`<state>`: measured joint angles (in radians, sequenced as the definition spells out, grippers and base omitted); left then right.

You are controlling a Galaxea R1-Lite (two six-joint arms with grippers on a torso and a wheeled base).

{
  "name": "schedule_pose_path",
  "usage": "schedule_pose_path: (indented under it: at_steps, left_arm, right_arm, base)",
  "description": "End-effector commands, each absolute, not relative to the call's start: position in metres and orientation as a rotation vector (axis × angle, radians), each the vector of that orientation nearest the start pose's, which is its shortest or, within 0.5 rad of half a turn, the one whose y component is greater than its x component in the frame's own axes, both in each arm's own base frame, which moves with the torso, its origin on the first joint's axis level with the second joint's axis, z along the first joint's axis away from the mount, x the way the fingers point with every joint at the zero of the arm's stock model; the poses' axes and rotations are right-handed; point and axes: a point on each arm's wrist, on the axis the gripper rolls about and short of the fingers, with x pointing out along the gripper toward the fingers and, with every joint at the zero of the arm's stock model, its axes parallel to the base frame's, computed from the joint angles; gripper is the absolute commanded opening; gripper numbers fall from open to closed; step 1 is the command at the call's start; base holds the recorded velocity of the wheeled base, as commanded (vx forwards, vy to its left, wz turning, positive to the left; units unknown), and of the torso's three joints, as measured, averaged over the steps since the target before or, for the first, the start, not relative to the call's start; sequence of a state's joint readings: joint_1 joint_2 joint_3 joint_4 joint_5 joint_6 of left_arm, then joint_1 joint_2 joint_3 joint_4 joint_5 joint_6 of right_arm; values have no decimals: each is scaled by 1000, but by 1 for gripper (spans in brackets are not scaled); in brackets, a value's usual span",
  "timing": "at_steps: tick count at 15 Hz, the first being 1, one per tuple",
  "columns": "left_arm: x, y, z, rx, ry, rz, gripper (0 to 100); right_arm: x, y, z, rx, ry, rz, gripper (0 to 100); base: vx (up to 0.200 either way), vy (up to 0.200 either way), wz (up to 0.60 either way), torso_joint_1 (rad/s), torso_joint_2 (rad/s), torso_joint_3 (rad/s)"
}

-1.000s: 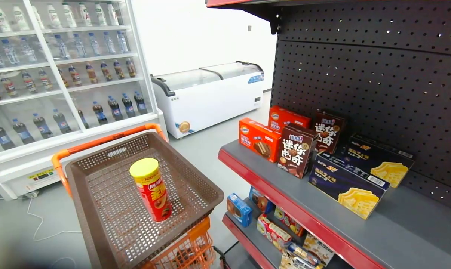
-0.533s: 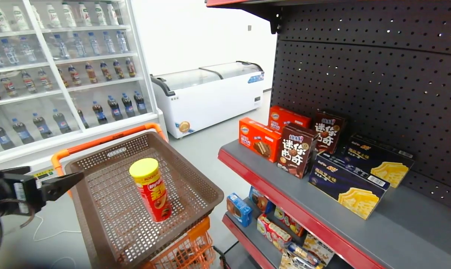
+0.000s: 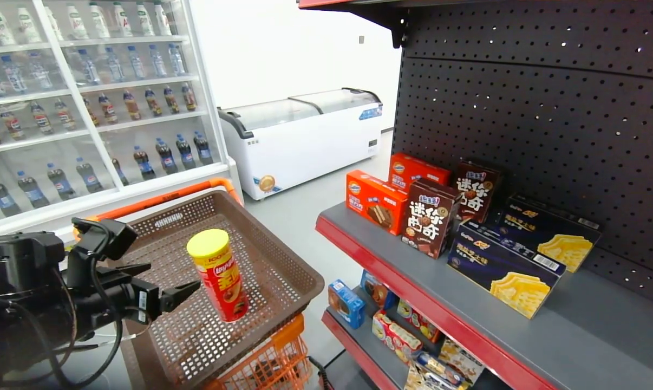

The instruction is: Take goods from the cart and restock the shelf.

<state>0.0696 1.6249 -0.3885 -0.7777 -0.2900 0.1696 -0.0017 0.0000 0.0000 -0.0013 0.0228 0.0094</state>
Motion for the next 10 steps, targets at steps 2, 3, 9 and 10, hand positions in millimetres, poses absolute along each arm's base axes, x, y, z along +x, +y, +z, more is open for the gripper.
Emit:
schedule_pose_path:
  at_steps: [2, 3, 9, 10]
  left_arm:
    - [264, 2, 78, 86, 479, -294, 100]
    - [275, 2, 72, 91, 464, -297, 100]
    - [315, -18, 42, 114, 403, -356, 100]
    - [319, -19, 40, 116, 397, -361, 100]
  right_arm:
    - [-23, 1, 76, 9, -1, 21, 100]
    - [-23, 1, 76, 9, -1, 21, 100]
    - [-23, 1, 76, 9, -1, 21, 100]
    - [-23, 1, 76, 9, -1, 21, 100]
  base:
    - [0, 0, 0, 0, 0, 0]
    - [0, 0, 0, 0, 0, 0]
    - [0, 0, 0, 0, 0, 0]
    - [0, 0, 0, 0, 0, 0]
